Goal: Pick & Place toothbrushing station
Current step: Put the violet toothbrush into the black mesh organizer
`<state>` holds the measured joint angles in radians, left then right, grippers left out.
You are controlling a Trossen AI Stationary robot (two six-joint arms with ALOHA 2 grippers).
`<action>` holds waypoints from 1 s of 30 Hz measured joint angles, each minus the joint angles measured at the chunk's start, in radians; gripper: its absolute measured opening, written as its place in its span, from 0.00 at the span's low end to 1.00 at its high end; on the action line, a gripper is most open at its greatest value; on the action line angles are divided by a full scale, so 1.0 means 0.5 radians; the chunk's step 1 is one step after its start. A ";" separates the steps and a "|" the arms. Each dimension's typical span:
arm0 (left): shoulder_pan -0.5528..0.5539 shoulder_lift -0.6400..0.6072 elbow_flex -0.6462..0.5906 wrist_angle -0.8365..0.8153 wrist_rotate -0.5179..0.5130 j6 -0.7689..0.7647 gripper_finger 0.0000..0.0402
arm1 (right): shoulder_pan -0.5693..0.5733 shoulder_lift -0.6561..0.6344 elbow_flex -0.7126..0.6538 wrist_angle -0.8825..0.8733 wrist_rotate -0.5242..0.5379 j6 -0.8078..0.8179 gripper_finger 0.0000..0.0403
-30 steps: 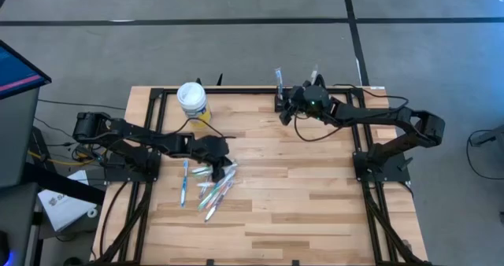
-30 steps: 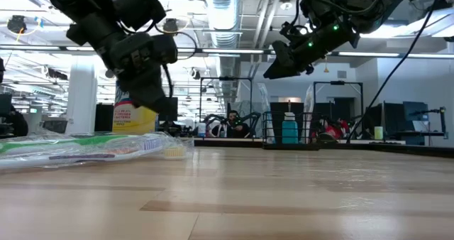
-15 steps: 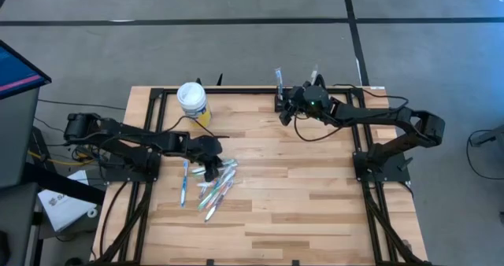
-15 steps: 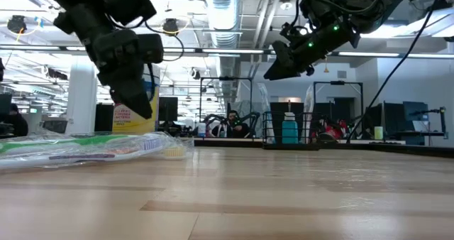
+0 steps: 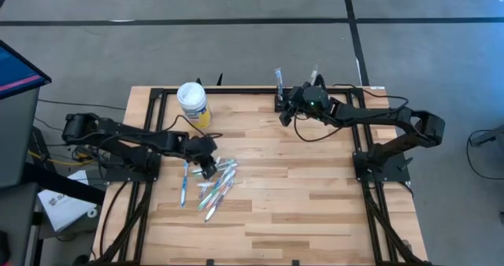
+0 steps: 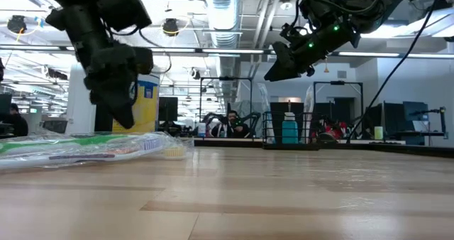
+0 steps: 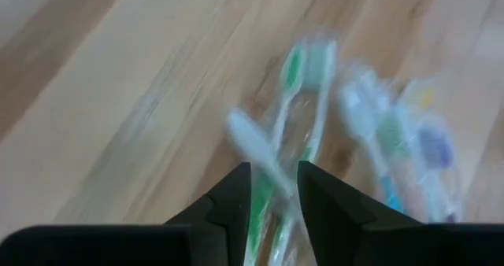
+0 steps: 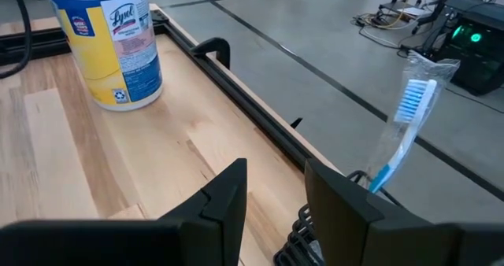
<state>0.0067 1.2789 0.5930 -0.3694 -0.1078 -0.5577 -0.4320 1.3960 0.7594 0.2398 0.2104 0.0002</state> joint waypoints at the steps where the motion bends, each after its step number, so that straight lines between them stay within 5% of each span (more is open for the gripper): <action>1: 0.000 0.022 -0.001 -0.003 0.000 -0.010 0.25 | 0.000 0.000 0.000 0.000 0.000 0.000 0.30; 30: -0.016 0.276 0.001 0.105 0.013 -0.120 0.25 | 0.000 0.000 0.000 -0.001 0.000 -0.001 0.30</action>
<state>-0.0011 1.4168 0.5934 -0.3168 -0.1010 -0.6176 -0.4320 1.3960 0.7593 0.2394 0.2104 -0.0002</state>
